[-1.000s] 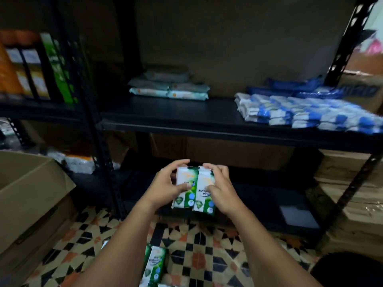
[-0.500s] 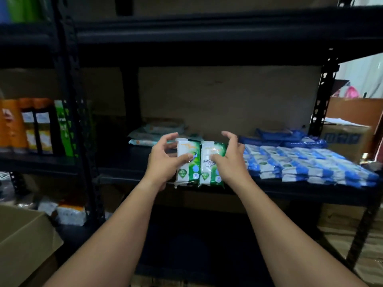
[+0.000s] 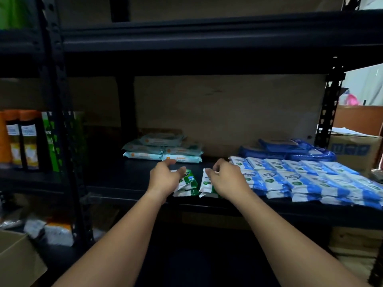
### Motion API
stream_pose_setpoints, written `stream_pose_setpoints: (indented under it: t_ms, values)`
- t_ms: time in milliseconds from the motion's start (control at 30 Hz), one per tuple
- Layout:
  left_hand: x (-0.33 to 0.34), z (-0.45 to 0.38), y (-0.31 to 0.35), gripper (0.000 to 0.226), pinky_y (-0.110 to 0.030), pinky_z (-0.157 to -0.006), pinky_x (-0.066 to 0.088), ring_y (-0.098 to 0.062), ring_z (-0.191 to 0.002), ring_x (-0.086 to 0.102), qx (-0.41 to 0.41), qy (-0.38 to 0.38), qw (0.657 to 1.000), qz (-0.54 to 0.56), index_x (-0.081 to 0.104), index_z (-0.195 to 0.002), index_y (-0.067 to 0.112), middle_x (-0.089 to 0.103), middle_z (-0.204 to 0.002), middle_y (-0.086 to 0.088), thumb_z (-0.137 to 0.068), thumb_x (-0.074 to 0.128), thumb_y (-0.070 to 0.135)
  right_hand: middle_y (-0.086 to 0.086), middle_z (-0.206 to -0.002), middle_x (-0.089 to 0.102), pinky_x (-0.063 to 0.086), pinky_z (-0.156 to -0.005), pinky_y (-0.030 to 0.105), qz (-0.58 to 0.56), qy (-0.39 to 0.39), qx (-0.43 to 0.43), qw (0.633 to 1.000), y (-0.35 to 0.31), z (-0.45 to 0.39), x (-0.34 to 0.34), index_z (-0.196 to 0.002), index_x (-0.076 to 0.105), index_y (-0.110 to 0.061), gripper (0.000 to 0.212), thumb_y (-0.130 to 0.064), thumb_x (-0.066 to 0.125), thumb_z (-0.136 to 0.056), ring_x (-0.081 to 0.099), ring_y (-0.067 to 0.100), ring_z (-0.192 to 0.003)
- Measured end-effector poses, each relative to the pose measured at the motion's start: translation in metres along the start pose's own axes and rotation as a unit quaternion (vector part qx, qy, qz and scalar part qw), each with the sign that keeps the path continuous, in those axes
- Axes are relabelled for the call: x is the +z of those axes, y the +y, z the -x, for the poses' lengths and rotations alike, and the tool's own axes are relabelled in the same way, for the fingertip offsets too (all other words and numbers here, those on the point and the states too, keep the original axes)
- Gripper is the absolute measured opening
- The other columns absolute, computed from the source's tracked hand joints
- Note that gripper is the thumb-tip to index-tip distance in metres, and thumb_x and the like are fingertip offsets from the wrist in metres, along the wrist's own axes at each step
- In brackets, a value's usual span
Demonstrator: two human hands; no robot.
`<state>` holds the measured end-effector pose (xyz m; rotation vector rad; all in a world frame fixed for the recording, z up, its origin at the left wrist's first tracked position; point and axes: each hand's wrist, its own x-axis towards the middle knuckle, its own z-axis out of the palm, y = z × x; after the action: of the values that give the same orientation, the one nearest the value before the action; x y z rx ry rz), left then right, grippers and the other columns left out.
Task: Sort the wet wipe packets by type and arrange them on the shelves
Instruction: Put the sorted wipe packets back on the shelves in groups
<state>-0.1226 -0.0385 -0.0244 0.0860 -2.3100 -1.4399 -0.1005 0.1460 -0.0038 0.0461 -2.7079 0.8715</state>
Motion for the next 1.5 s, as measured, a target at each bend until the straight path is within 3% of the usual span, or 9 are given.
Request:
stream_pose_setpoints:
  t_ms: [100, 167, 300, 433, 533, 633, 833, 1233, 1500]
  values:
    - [-0.012, 0.027, -0.001, 0.028, -0.013, -0.076, 0.046, -0.004, -0.091, 0.065, 0.126, 0.015, 0.991, -0.047, 0.074, -0.112, 0.028, 0.073, -0.098, 0.006, -0.089, 0.073, 0.043, 0.005, -0.127, 0.046, 0.047, -0.094, 0.039, 0.011, -0.015, -0.053, 0.998, -0.001, 0.038, 0.000, -0.116, 0.055, -0.024, 0.033, -0.042, 0.060, -0.090, 0.056, 0.030, -0.109]
    - [-0.012, 0.042, -0.011, 0.017, -0.004, -0.080, 0.043, 0.004, -0.094, 0.063, 0.216, 0.028, 0.973, -0.072, 0.079, -0.097, 0.026, 0.071, -0.097, 0.014, -0.086, 0.077, 0.038, 0.004, -0.138, 0.036, 0.046, -0.099, 0.038, 0.054, -0.006, -0.096, 0.994, 0.001, 0.059, 0.008, -0.127, 0.054, -0.021, 0.040, -0.030, 0.061, -0.088, 0.054, 0.031, -0.116]
    - [0.001, 0.043, -0.030, 0.022, -0.028, -0.085, 0.055, -0.010, -0.097, 0.067, 0.336, 0.013, 0.928, -0.160, 0.077, -0.103, 0.018, 0.072, -0.105, 0.007, -0.082, 0.081, 0.023, 0.008, -0.140, 0.041, 0.049, -0.091, 0.038, 0.156, 0.034, -0.129, 0.979, 0.003, 0.053, 0.024, -0.138, 0.049, -0.018, 0.051, -0.006, 0.055, -0.090, 0.057, 0.033, -0.113]
    - [0.013, 0.026, -0.024, 0.014, -0.033, -0.073, 0.054, -0.019, -0.086, 0.067, 0.287, 0.015, 0.939, -0.188, 0.072, -0.097, 0.018, 0.070, -0.095, 0.003, -0.085, 0.078, 0.015, 0.013, -0.132, 0.048, 0.051, -0.086, 0.041, 0.207, 0.031, -0.118, 0.971, 0.001, 0.031, 0.029, -0.135, 0.051, -0.013, 0.047, 0.004, 0.049, -0.092, 0.058, 0.035, -0.111]
    - [0.026, 0.008, -0.017, 0.015, -0.036, -0.074, 0.052, -0.026, -0.088, 0.064, 0.241, -0.003, 0.944, -0.225, 0.067, -0.101, 0.021, 0.065, -0.100, 0.000, -0.088, 0.073, 0.017, 0.016, -0.124, 0.051, 0.051, -0.084, 0.041, 0.233, 0.026, -0.108, 0.966, 0.001, 0.011, 0.032, -0.133, 0.053, -0.009, 0.041, 0.004, 0.043, -0.096, 0.059, 0.036, -0.110]
    - [0.043, -0.014, -0.011, 0.019, -0.035, -0.079, 0.052, -0.027, -0.097, 0.064, 0.206, -0.025, 0.948, -0.240, 0.064, -0.105, 0.021, 0.065, -0.108, -0.003, -0.088, 0.072, 0.015, 0.017, -0.126, 0.051, 0.050, -0.084, 0.042, 0.242, 0.029, -0.096, 0.965, 0.007, -0.010, 0.037, -0.134, 0.053, -0.008, 0.039, 0.002, 0.041, -0.098, 0.059, 0.037, -0.111]
    - [0.069, -0.045, -0.008, 0.019, -0.029, -0.070, 0.041, -0.026, -0.095, 0.063, 0.162, -0.012, 0.958, -0.238, 0.063, -0.103, 0.019, 0.065, -0.106, -0.005, -0.088, 0.070, 0.009, 0.019, -0.132, 0.048, 0.050, -0.091, 0.044, 0.234, 0.013, -0.076, 0.969, 0.014, -0.037, 0.040, -0.134, 0.053, -0.007, 0.043, 0.007, 0.049, -0.094, 0.053, 0.040, -0.120]
    - [0.092, -0.059, -0.014, 0.025, -0.035, -0.073, 0.046, -0.034, -0.091, 0.060, 0.208, -0.021, 0.945, -0.252, 0.056, -0.114, 0.018, 0.054, -0.115, -0.008, -0.093, 0.060, 0.004, 0.016, -0.129, 0.051, 0.051, -0.087, 0.044, 0.226, 0.057, -0.060, 0.971, 0.027, -0.062, 0.048, -0.130, 0.055, -0.008, 0.038, 0.005, 0.049, -0.094, 0.055, 0.038, -0.118]
    - [0.093, -0.053, -0.010, 0.039, -0.036, -0.064, 0.039, -0.028, -0.110, 0.053, 0.230, 0.002, 0.911, -0.342, 0.050, -0.125, 0.023, 0.053, -0.122, -0.005, -0.093, 0.057, 0.001, 0.013, -0.135, 0.047, 0.050, -0.092, 0.043, 0.208, 0.047, -0.050, 0.976, 0.033, -0.061, 0.050, -0.136, 0.055, -0.013, 0.054, 0.004, 0.065, -0.086, 0.056, 0.036, -0.119]
